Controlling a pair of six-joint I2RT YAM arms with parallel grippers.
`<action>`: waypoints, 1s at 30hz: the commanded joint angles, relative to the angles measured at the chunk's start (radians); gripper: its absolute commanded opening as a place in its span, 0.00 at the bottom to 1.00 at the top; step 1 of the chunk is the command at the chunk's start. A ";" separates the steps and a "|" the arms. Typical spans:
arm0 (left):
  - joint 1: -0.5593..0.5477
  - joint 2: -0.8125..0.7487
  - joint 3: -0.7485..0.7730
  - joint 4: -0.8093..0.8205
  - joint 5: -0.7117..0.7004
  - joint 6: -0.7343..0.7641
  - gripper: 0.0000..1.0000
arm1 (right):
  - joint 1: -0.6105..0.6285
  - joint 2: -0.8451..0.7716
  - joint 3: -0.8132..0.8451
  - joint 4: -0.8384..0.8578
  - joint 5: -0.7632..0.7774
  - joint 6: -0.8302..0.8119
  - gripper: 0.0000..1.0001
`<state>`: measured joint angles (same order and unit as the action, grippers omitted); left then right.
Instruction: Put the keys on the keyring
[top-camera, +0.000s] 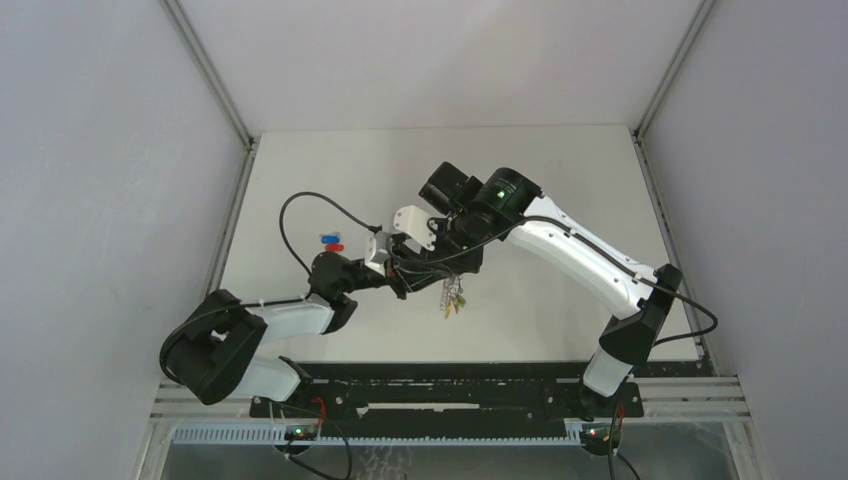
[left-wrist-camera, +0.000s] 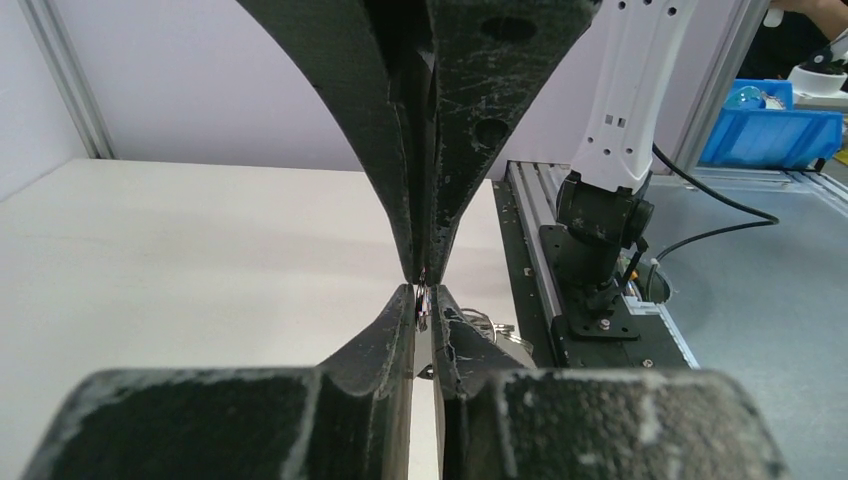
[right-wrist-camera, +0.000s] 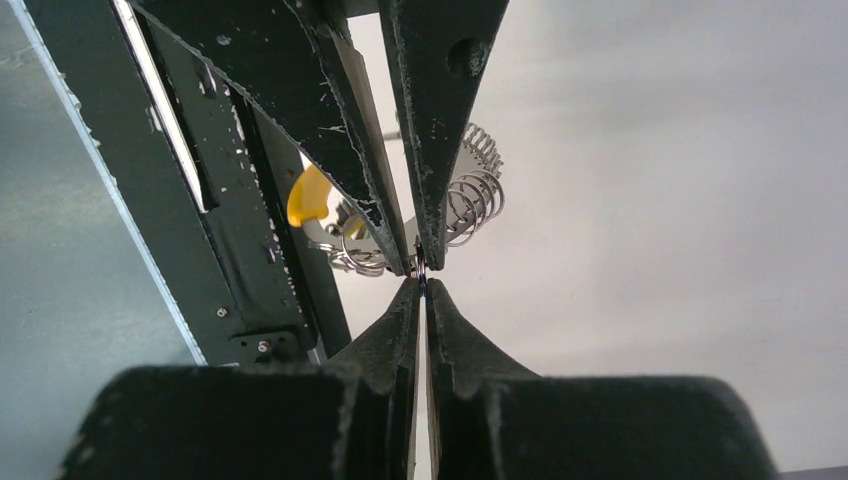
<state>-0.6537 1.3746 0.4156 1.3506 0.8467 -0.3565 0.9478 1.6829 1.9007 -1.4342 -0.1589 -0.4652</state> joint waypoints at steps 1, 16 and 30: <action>-0.017 0.009 0.063 0.002 0.037 -0.007 0.15 | 0.016 -0.028 0.017 0.038 -0.019 -0.024 0.00; -0.020 0.007 0.050 0.028 0.024 -0.007 0.06 | 0.018 -0.065 -0.015 0.069 -0.025 -0.027 0.00; -0.011 -0.005 0.040 0.027 0.035 -0.006 0.14 | 0.019 -0.092 -0.046 0.086 -0.016 -0.030 0.00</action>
<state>-0.6621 1.3746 0.4156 1.3510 0.8688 -0.3565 0.9581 1.6409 1.8519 -1.3998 -0.1665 -0.4820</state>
